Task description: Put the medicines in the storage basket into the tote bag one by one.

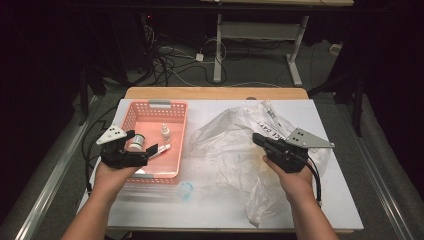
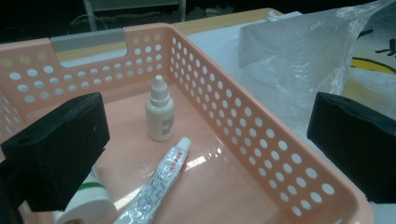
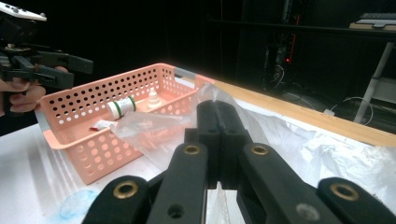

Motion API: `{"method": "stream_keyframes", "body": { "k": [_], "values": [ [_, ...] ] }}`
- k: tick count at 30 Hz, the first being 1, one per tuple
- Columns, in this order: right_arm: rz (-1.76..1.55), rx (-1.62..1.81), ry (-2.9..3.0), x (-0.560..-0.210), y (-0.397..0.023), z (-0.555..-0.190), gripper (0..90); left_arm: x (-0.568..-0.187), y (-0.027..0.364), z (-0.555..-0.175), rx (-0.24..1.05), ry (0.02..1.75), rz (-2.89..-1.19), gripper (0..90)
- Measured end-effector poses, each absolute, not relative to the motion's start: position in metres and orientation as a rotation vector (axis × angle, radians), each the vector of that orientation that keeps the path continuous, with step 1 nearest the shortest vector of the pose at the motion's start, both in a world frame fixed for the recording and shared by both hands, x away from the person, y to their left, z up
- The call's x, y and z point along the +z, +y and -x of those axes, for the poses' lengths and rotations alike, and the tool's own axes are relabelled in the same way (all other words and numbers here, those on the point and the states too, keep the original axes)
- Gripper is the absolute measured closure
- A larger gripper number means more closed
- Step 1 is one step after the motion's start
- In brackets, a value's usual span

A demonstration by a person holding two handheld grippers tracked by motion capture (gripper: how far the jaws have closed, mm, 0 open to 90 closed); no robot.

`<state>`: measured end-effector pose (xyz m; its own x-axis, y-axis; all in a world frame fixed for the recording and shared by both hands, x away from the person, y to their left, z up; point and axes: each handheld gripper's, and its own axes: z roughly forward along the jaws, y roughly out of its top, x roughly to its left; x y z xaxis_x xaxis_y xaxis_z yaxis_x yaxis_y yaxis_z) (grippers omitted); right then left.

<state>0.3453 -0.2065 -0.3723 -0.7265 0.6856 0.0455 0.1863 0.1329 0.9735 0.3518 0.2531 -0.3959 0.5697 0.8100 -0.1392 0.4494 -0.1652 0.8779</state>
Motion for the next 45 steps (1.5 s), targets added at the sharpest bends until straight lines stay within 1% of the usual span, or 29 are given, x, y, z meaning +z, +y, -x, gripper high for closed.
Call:
{"method": "stream_keyframes", "body": {
  "k": [8, 11, 14, 15, 16, 17, 19, 20, 21, 24, 25, 27, 30, 32, 34, 36, 41, 45],
  "values": [
    [-0.823, 1.616, 2.004, -0.373, -0.206, -0.346, 90.0, -0.39, 0.253, -0.37, 0.446, 1.05, -1.808, 0.0],
    [-0.824, 1.611, 2.015, -0.374, -0.207, -0.345, 90.0, -0.394, 0.254, -0.378, 0.415, 1.079, -1.812, 0.1],
    [-0.832, 1.627, 2.007, -0.374, -0.209, -0.344, 90.0, -0.398, 0.255, -0.387, 0.384, 1.097, -1.826, 6.6],
    [-0.827, 1.625, 2.004, -0.374, -0.21, -0.344, 90.0, -0.398, 0.256, -0.389, 0.377, 1.098, -1.834, 10.9],
    [-0.826, 1.63, 1.997, -0.372, -0.211, -0.343, 90.0, -0.398, 0.257, -0.391, 0.386, 1.112, -1.831, 21.8],
    [-0.826, 1.63, 1.997, -0.372, -0.211, -0.343, 90.0, -0.398, 0.259, -0.393, 0.377, 1.111, -1.829, 21.8],
    [-0.828, 1.634, 1.99, -0.371, -0.212, -0.343, 90.0, -0.4, 0.261, -0.4, 0.343, 1.132, -1.844, 35.1],
    [-0.827, 1.634, 1.991, -0.371, -0.213, -0.343, 90.0, -0.402, 0.262, -0.403, 0.316, 1.147, -1.857, 37.0],
    [-0.832, 1.634, 1.993, -0.371, -0.213, -0.343, 90.0, -0.404, 0.262, -0.406, 0.3, 1.164, -1.87, 41.4],
    [-0.83, 1.631, 1.996, -0.372, -0.212, -0.344, 90.0, -0.406, 0.26, -0.411, 0.322, 1.211, -1.911, 52.0],
    [-0.83, 1.631, 1.996, -0.372, -0.211, -0.344, 90.0, -0.407, 0.259, -0.413, 0.319, 1.228, -1.929, 59.1],
    [-0.835, 1.635, 1.992, -0.371, -0.211, -0.343, 90.0, -0.409, 0.256, -0.418, 0.302, 1.245, -1.976, 69.3],
    [-0.828, 1.643, 1.992, -0.37, -0.211, -0.344, 90.0, -0.413, 0.252, -0.426, 0.265, 1.285, -2.05, 79.4],
    [-0.829, 1.645, 1.996, -0.371, -0.21, -0.344, 90.0, -0.415, 0.247, -0.432, 0.264, 1.311, -2.12, 88.1],
    [-0.825, 1.642, 1.998, -0.371, -0.21, -0.344, 90.0, -0.417, 0.243, -0.436, 0.273, 1.329, -2.18, 88.3],
    [-0.827, 1.642, 1.998, -0.371, -0.209, -0.344, 90.0, -0.419, 0.24, -0.441, 0.257, 1.353, -2.237, 88.7],
    [-0.82, 1.642, 2.004, -0.371, -0.208, -0.344, 90.0, -0.424, 0.237, -0.449, 0.264, 1.395, -2.343, 88.7],
    [-0.81, 1.644, 2.002, -0.37, -0.208, -0.344, 90.0, -0.43, 0.236, -0.452, 0.22, 1.41, -2.393, 88.7]
  ]
}}
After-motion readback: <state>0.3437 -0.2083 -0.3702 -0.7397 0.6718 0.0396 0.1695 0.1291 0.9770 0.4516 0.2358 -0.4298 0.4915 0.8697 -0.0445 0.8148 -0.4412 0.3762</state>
